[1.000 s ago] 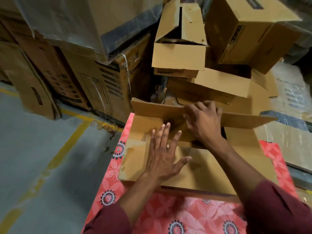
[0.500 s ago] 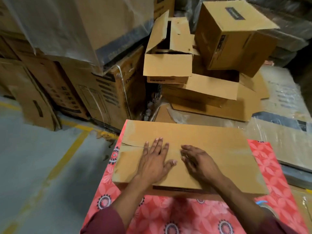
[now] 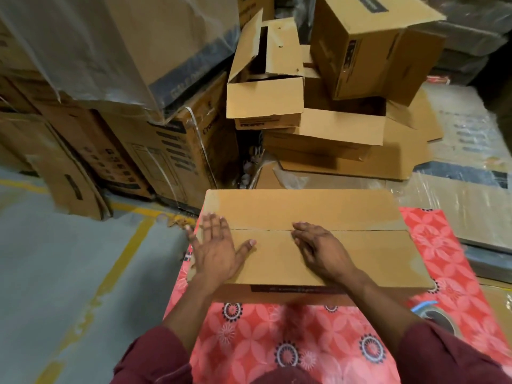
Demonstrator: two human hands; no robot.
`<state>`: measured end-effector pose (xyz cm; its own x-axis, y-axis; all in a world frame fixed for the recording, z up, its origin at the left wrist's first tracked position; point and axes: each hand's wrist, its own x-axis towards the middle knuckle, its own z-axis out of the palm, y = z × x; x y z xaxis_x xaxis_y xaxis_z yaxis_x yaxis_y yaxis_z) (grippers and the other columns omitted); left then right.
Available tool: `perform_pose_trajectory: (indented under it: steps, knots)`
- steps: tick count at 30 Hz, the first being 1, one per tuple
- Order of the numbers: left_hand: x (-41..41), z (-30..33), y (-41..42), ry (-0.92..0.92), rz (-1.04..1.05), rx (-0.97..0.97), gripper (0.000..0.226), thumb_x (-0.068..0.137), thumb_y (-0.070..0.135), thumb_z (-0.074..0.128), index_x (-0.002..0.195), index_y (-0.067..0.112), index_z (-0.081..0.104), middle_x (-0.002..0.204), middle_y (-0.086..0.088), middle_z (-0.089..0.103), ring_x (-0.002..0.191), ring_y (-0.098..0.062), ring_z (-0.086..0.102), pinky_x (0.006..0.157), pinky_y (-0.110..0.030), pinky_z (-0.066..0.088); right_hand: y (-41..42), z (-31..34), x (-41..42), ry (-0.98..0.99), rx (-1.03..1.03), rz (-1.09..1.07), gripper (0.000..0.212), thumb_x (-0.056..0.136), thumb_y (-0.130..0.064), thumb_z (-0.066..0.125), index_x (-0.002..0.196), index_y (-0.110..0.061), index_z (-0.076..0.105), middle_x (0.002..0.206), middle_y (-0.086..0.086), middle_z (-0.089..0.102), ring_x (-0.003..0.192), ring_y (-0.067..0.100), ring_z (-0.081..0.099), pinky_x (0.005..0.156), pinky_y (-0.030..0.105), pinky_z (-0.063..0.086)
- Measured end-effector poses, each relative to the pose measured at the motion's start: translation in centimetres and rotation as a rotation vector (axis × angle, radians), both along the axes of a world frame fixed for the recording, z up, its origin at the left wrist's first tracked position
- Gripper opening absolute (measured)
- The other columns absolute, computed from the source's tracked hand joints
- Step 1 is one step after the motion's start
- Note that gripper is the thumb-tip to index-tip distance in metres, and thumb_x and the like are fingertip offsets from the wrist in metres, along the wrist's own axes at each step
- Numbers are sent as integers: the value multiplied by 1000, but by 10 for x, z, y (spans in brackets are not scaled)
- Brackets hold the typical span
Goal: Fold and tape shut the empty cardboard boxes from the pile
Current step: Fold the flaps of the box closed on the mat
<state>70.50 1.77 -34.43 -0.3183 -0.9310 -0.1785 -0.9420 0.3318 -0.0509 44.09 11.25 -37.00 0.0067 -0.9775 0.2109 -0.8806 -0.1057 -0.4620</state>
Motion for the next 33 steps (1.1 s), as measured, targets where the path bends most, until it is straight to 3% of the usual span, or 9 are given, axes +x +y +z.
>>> perform_pose_trajectory:
  steps: [2, 5, 8, 11, 15, 18, 21, 26, 33]
  knots:
    - [-37, -1, 17, 56, -181, 38, 108, 91, 86, 1, 165, 7, 1, 173, -14, -9, 160, -28, -16, 111, -64, -30, 1, 5, 0, -45, 31, -1, 32, 94, -18, 58, 122, -16, 74, 138, 3, 67, 129, 17, 60, 112, 23, 39]
    - [-98, -4, 42, 129, -426, 122, 99, 92, 73, 3, 165, 7, 2, 174, -12, -9, 160, -23, -15, 123, -65, -12, 6, 15, -4, -245, 52, -58, 50, 78, -8, 58, 125, -14, 73, 132, 3, 70, 123, 15, 64, 110, 22, 44]
    - [-141, -5, 58, 125, -460, 143, 94, 90, 63, 8, 165, 7, 4, 174, -13, -8, 160, -26, -13, 122, -69, -7, 27, 24, -24, -405, -35, -240, 47, 81, -4, 53, 121, -16, 74, 115, 0, 77, 104, 13, 73, 95, 29, 57]
    - [-167, -5, 72, 113, -447, 145, 97, 95, 79, 11, 166, 13, -1, 172, -17, -12, 159, -35, -15, 119, -74, -9, 71, 29, -57, -302, -119, -400, 39, 83, -15, 54, 115, -16, 76, 107, 3, 77, 95, 21, 72, 87, 32, 57]
    - [-183, -13, 90, 116, -428, 166, 122, 80, 99, 5, 165, 12, -7, 171, -17, -21, 157, -35, -22, 117, -75, -12, 164, 10, -112, -192, -232, -743, 25, 86, -13, 67, 109, -16, 77, 107, 2, 76, 99, 21, 65, 85, 27, 47]
    - [-185, -16, 91, 81, -421, 163, 128, 75, 103, 1, 165, 12, -9, 170, -17, -22, 157, -36, -22, 118, -75, -10, 208, -14, -147, -267, -85, -885, 10, 94, -21, 72, 99, -18, 80, 99, 0, 78, 92, 19, 71, 75, 25, 44]
    - [-186, -16, 91, 76, -416, 161, 129, 74, 103, 2, 166, 13, -7, 171, -16, -19, 158, -35, -19, 118, -74, -9, 217, -39, -172, -373, 157, -771, 15, 94, -12, 71, 105, -16, 79, 106, 3, 78, 97, 22, 72, 79, 28, 48]
    - [-187, -15, 94, 74, -412, 141, 127, 76, 103, 3, 166, 14, -6, 172, -15, -19, 159, -34, -18, 120, -73, -9, 215, -74, -196, 35, 662, -438, 55, 79, -18, 53, 130, -31, 67, 132, 3, 65, 122, 31, 58, 92, 41, 53]
    - [-190, -14, 98, 82, -394, 139, 125, 77, 102, 6, 166, 16, -5, 172, -14, -17, 160, -32, -15, 122, -70, -7, 216, -87, -213, 172, 686, -257, 44, 80, -12, 66, 118, -31, 76, 117, -2, 71, 113, 29, 60, 78, 36, 52]
